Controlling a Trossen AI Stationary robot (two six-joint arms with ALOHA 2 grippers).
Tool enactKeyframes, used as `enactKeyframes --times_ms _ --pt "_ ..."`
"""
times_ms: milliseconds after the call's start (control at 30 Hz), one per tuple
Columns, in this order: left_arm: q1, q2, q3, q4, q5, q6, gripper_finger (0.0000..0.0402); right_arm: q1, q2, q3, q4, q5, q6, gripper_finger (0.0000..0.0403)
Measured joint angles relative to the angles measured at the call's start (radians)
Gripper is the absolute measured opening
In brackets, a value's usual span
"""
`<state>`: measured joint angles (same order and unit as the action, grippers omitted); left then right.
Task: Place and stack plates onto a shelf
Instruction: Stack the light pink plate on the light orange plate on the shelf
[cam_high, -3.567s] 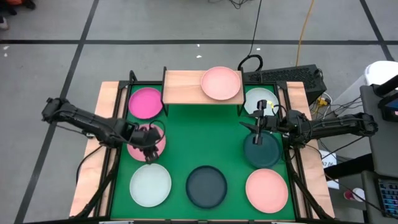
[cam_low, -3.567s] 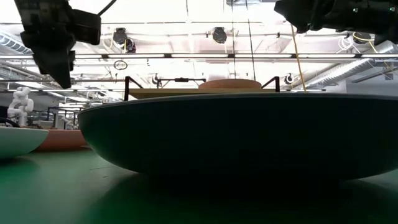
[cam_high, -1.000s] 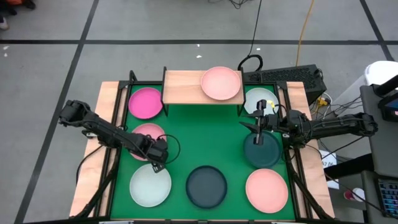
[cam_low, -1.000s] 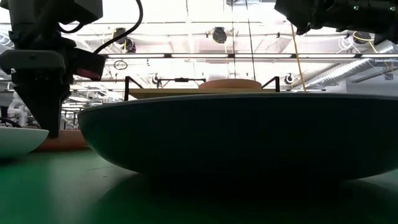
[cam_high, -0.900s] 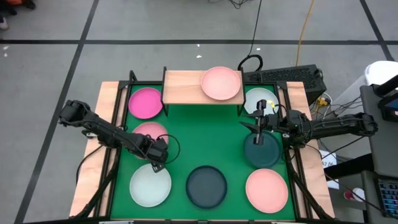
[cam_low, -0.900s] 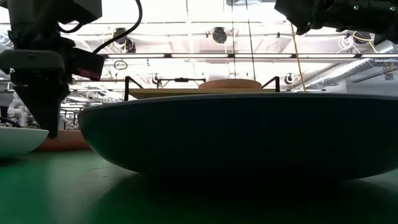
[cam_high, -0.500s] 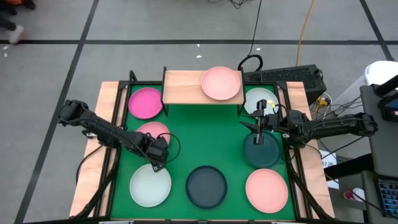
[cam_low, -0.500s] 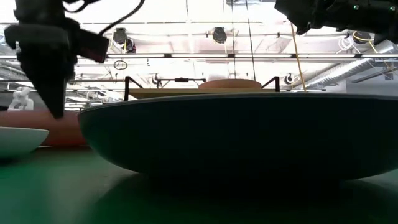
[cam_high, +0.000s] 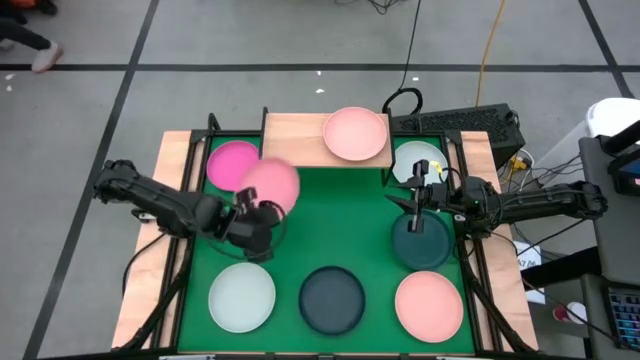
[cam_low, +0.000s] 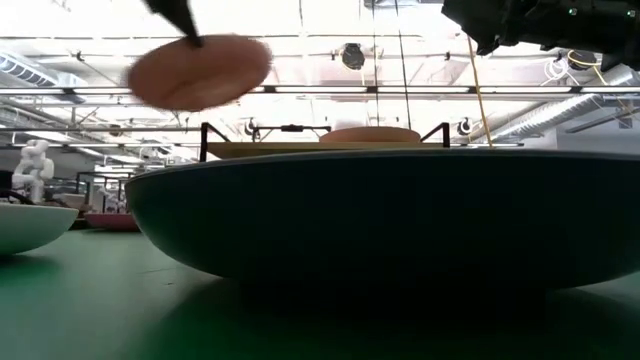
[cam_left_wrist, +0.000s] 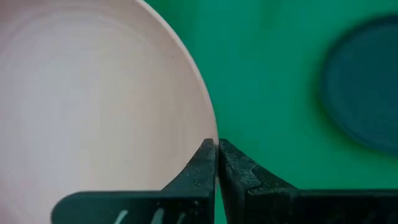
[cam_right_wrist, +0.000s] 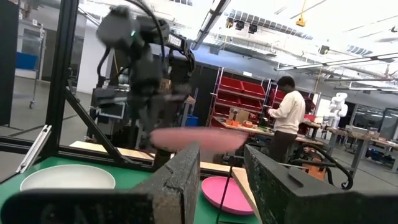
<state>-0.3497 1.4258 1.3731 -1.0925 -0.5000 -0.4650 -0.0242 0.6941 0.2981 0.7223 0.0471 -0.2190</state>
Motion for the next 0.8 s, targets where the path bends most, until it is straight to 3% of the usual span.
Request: enactKeyframes --times_ms 133,200,300,433,533,800 --pt "0.088 0.000 0.037 0.130 -0.105 0.341 0.0005 0.000 0.000 0.000 0.018 0.000 0.002 0.0110" --pt "0.156 0.000 0.041 0.225 -0.094 0.513 0.0005 0.000 0.000 0.000 0.053 0.000 0.017 0.0110" --pt "0.283 0.005 0.041 0.361 0.009 0.685 0.0005 0.000 0.000 0.000 0.101 0.000 0.026 0.0110" --pt "0.452 0.053 0.041 0.456 0.156 0.772 0.0005 0.000 0.000 0.000 0.120 0.000 0.008 0.0110" --pt "0.532 0.102 0.041 0.525 0.194 0.817 0.0005 0.000 0.000 0.000 0.120 0.001 -0.012 0.0110" --pt "0.615 0.255 0.050 0.698 0.298 0.987 0.0005 0.000 0.000 0.000 0.086 0.006 -0.033 0.0110"
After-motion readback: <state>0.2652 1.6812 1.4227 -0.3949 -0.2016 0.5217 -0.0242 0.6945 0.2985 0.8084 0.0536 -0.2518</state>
